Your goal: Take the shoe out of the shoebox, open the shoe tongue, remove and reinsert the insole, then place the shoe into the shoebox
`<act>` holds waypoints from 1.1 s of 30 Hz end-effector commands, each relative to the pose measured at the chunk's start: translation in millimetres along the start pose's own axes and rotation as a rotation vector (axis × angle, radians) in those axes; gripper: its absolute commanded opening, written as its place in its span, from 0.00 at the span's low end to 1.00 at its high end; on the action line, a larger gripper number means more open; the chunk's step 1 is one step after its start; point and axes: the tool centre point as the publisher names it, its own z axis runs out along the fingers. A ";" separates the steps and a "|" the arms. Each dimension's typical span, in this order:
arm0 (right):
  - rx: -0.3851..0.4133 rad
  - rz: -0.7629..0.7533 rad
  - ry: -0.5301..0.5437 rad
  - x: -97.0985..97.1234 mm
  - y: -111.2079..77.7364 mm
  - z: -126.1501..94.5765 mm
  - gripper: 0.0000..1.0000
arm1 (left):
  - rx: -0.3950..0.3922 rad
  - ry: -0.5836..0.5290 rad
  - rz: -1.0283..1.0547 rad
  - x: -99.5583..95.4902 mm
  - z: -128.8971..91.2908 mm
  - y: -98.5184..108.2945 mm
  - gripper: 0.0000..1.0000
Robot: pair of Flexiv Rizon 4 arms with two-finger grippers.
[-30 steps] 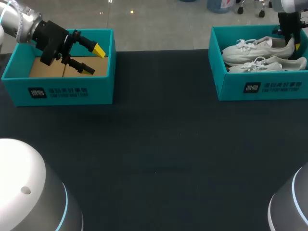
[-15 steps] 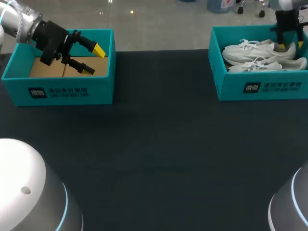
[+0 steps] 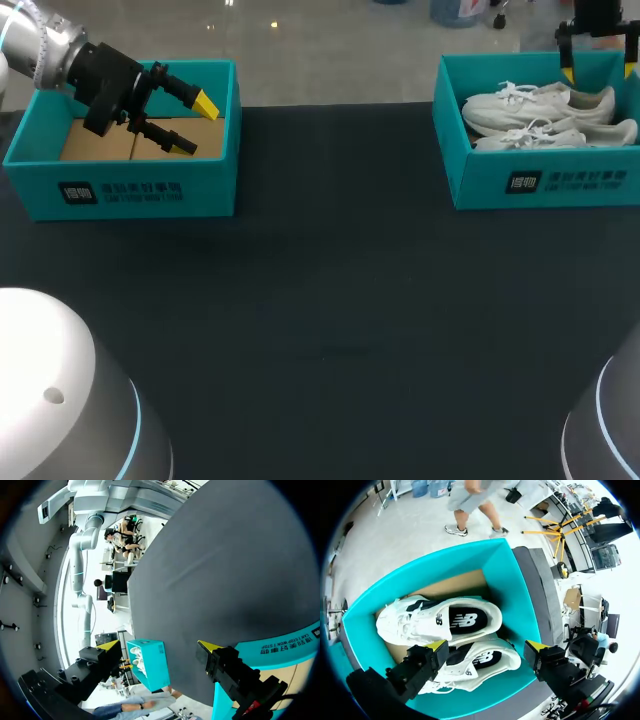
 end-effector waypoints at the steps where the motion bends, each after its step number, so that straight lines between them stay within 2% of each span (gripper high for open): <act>1: -0.075 -0.001 0.023 -8.7 -52.1 -22.0 1.00 | 0.001 0.003 0.000 -0.1 -0.5 0.0 1.00; 3: -0.077 -0.001 0.030 -7.5 -61.8 -30.3 1.00 | 0.001 0.003 0.000 -0.1 -0.5 0.0 1.00; 21: -0.077 -0.001 0.030 -7.5 -61.8 -30.3 1.00 | 0.001 0.003 0.000 -0.1 -0.5 0.0 1.00; 23: -0.124 -0.077 0.029 -4.1 -71.9 -32.8 1.00 | 0.001 0.003 0.000 -0.1 -0.5 0.0 1.00; 25: -0.145 -0.115 -0.005 -2.1 -81.5 -34.9 1.00 | 0.073 0.069 -0.081 -1.3 -1.1 -5.0 1.00; 28: -0.144 -0.148 0.011 -1.6 -94.4 -36.2 1.00 | 0.086 0.114 -0.222 -7.2 -6.0 -6.3 1.00; 33: -0.164 -0.198 0.031 -3.4 -116.1 -39.7 1.00 | 0.161 0.237 -0.334 -14.4 -11.2 -11.9 1.00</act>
